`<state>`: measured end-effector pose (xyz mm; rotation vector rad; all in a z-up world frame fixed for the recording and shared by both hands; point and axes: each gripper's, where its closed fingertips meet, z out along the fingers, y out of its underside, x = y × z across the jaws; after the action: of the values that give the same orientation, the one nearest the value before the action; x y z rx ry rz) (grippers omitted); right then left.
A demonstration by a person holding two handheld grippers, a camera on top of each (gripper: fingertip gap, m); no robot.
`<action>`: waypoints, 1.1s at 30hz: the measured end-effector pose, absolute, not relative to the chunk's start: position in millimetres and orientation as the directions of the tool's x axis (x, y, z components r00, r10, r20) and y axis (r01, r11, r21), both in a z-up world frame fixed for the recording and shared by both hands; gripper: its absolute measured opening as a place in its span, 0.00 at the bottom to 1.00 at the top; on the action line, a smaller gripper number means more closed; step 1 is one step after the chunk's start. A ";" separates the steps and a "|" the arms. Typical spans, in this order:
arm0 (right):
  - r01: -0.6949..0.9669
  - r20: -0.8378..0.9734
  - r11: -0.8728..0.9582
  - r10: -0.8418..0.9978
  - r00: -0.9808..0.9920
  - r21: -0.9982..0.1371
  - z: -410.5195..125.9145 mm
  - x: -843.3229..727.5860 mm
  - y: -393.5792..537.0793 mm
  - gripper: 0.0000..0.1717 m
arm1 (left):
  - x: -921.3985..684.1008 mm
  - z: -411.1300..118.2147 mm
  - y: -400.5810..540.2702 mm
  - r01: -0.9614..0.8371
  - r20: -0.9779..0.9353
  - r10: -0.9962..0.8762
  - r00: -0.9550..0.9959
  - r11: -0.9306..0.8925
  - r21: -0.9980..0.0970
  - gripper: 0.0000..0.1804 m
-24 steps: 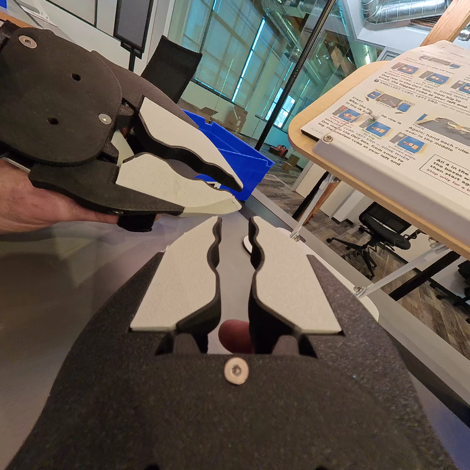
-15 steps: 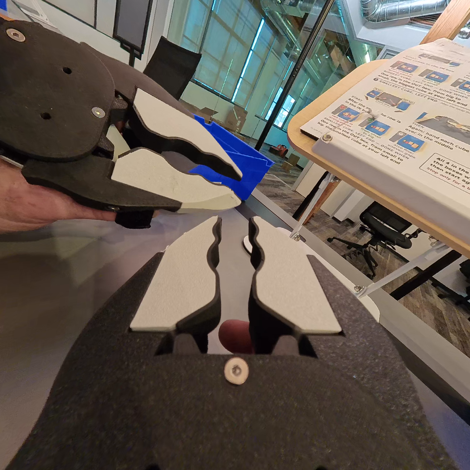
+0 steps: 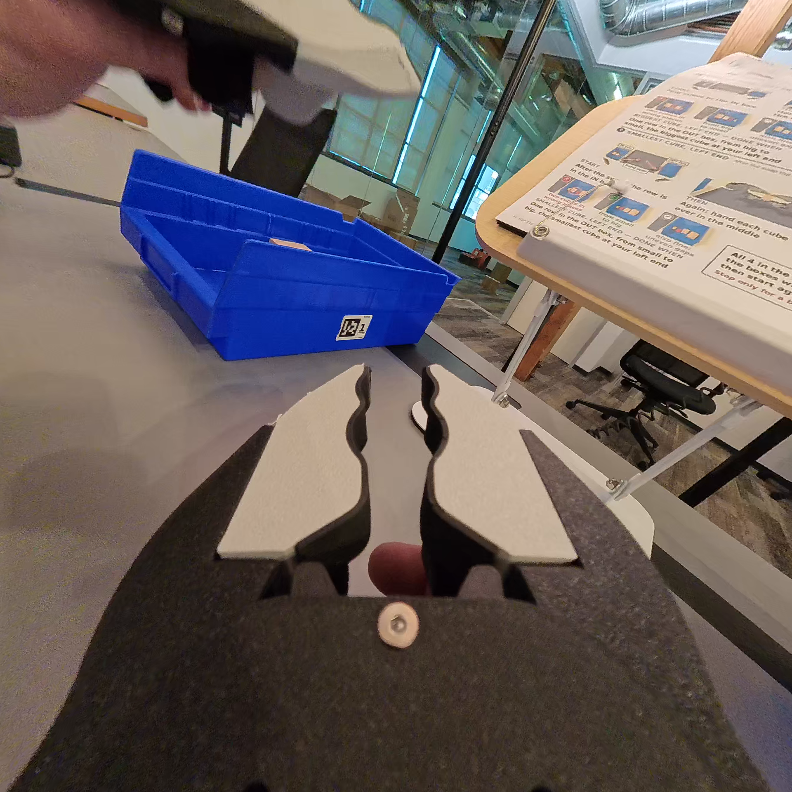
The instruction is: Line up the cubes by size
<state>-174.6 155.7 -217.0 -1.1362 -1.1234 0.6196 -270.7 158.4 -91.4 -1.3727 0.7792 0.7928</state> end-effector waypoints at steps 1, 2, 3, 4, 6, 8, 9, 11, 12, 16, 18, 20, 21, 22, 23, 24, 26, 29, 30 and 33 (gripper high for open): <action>0.140 0.377 0.350 0.854 0.358 -0.926 -217.2 -174.7 155.5 0.13 | -286.8 -83.5 157.8 -0.851 -0.851 0.014 0.526 0.011 -0.526 0.29; 0.143 0.379 0.351 0.854 0.357 -0.925 -217.5 -175.0 155.3 0.13 | -303.9 -75.9 157.0 -0.839 -0.839 0.000 0.544 -0.017 -0.544 0.32; 0.145 0.382 0.353 0.853 0.355 -0.924 -217.9 -175.3 155.1 0.13 | -321.5 -70.7 156.3 -0.818 -0.819 -0.017 0.574 -0.050 -0.572 0.37; 0.147 0.385 0.355 0.853 0.353 -0.923 -218.3 -175.5 154.7 0.13 | -339.0 -69.6 155.4 -0.801 -0.802 -0.035 0.596 -0.089 -0.592 0.40; 0.152 0.390 0.359 0.853 0.348 -0.921 -219.0 -176.2 154.1 0.13 | -373.9 -74.8 153.4 -0.807 -0.815 -0.035 0.579 -0.165 -0.566 0.42; 0.155 0.392 0.360 0.853 0.345 -0.920 -219.5 -176.6 153.8 0.13 | -399.5 -90.6 156.0 -0.823 -0.835 -0.069 0.546 -0.228 -0.520 0.44; 0.157 0.394 0.362 0.853 0.343 -0.919 -219.8 -176.9 153.6 0.13 | -409.8 -103.3 158.2 -0.830 -0.839 -0.116 0.532 -0.270 -0.489 0.44; 0.165 0.397 0.362 0.855 0.335 -0.918 -221.1 -178.5 153.2 0.13 | -429.8 -128.5 160.5 -0.840 -0.845 -0.198 0.497 -0.354 -0.411 0.44; 0.167 0.398 0.362 0.856 0.331 -0.917 -221.5 -179.2 153.1 0.13 | -435.6 -137.6 162.5 -0.839 -0.841 -0.222 0.494 -0.375 -0.394 0.45; 0.154 0.380 0.347 0.863 0.333 -0.925 -220.2 -178.2 154.3 0.13 | -445.0 -171.7 172.2 -0.851 -0.818 -0.327 0.473 -0.411 -0.328 0.49; 0.150 0.375 0.344 0.865 0.334 -0.927 -219.7 -177.9 154.6 0.13 | -454.1 -188.3 177.9 -0.859 -0.806 -0.389 0.446 -0.438 -0.264 0.53; 0.153 0.378 0.347 0.864 0.332 -0.926 -220.1 -178.2 154.1 0.13 | -459.8 -196.3 184.1 -0.869 -0.790 -0.438 0.429 -0.439 -0.229 0.53; 0.152 0.379 0.347 0.864 0.331 -0.925 -220.0 -178.2 154.0 0.13 | -462.8 -197.4 186.8 -0.872 -0.783 -0.455 0.424 -0.437 -0.218 0.53; 0.152 0.377 0.346 0.865 0.331 -0.926 -220.0 -178.1 153.9 0.13 | -466.5 -197.1 189.1 -0.873 -0.777 -0.466 0.423 -0.439 -0.211 0.53; 0.150 0.378 0.347 0.865 0.331 -0.926 -219.9 -177.9 153.8 0.14 | -470.7 -195.4 190.6 -0.874 -0.775 -0.473 0.419 -0.443 -0.201 0.54; 0.149 0.378 0.347 0.865 0.331 -0.926 -219.8 -177.9 153.7 0.14 | -474.0 -193.0 191.7 -0.875 -0.775 -0.479 0.412 -0.444 -0.190 0.54; 0.149 0.378 0.348 0.865 0.330 -0.926 -219.8 -178.0 153.5 0.14 | -477.1 -190.5 193.2 -0.883 -0.767 -0.500 0.403 -0.434 -0.181 0.53; 0.150 0.379 0.348 0.865 0.328 -0.925 -220.0 -178.3 153.2 0.14 | -487.1 -192.8 193.2 -0.879 -0.745 -0.529 0.407 -0.448 -0.163 0.54; 0.150 0.379 0.349 0.865 0.327 -0.925 -220.0 -178.4 153.0 0.14 | -490.8 -194.6 192.1 -0.881 -0.741 -0.543 0.396 -0.452 -0.141 0.54; 0.151 0.379 0.348 0.866 0.325 -0.925 -220.3 -178.8 152.8 0.14 | -496.0 -200.5 190.4 -0.883 -0.718 -0.576 0.391 -0.455 -0.116 0.54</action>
<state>-178.8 152.8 -220.3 -1.1359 -1.1620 0.6325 -496.0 190.4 -200.5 -2.1667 1.2477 0.8360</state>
